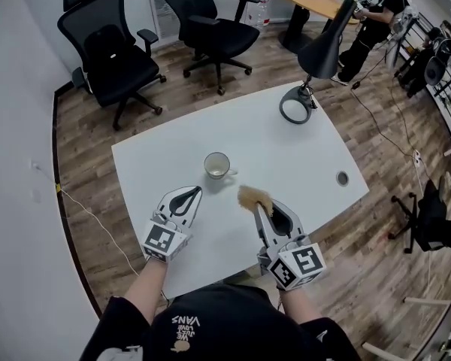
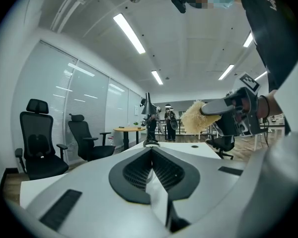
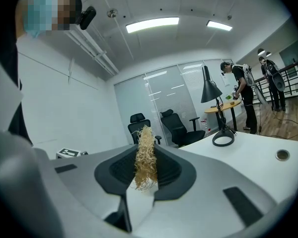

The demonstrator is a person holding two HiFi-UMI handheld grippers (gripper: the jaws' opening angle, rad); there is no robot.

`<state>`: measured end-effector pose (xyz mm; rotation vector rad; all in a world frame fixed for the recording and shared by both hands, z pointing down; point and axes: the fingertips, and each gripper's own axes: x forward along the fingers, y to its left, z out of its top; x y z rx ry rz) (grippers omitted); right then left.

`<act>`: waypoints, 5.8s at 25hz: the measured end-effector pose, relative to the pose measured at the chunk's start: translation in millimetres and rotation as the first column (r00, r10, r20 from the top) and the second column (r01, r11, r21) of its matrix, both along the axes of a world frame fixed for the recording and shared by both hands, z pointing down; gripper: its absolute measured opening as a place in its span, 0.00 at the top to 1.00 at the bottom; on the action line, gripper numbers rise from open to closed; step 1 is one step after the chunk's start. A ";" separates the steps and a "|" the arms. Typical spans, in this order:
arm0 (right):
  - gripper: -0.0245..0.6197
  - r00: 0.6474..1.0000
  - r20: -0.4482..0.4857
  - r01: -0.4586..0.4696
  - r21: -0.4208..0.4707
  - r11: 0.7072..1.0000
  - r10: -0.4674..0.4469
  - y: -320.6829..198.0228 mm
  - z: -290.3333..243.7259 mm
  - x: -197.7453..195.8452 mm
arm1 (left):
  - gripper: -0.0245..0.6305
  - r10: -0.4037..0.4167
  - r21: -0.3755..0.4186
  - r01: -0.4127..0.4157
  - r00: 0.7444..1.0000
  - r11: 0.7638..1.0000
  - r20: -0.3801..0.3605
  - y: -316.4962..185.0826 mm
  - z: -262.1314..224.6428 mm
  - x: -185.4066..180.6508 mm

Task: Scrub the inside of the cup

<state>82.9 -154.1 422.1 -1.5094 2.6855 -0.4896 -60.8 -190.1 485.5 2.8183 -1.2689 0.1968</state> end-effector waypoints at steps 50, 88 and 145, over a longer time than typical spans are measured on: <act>0.84 0.999 -0.044 0.020 -0.121 0.992 -0.025 -72.1 51.8 16.2 | 0.32 0.365 -0.216 -0.347 0.930 0.912 0.048 -114.4 126.3 85.4; 0.84 0.992 -0.032 0.125 0.025 0.992 -0.124 10.8 -11.5 -28.3 | 0.32 0.315 -0.145 -0.284 0.907 0.948 0.279 14.0 36.1 72.9; 0.84 0.899 -0.183 0.382 -0.119 0.917 -0.398 42.3 1.7 -113.3 | 0.32 0.275 -0.026 -0.314 0.786 0.949 0.553 64.9 -0.5 59.2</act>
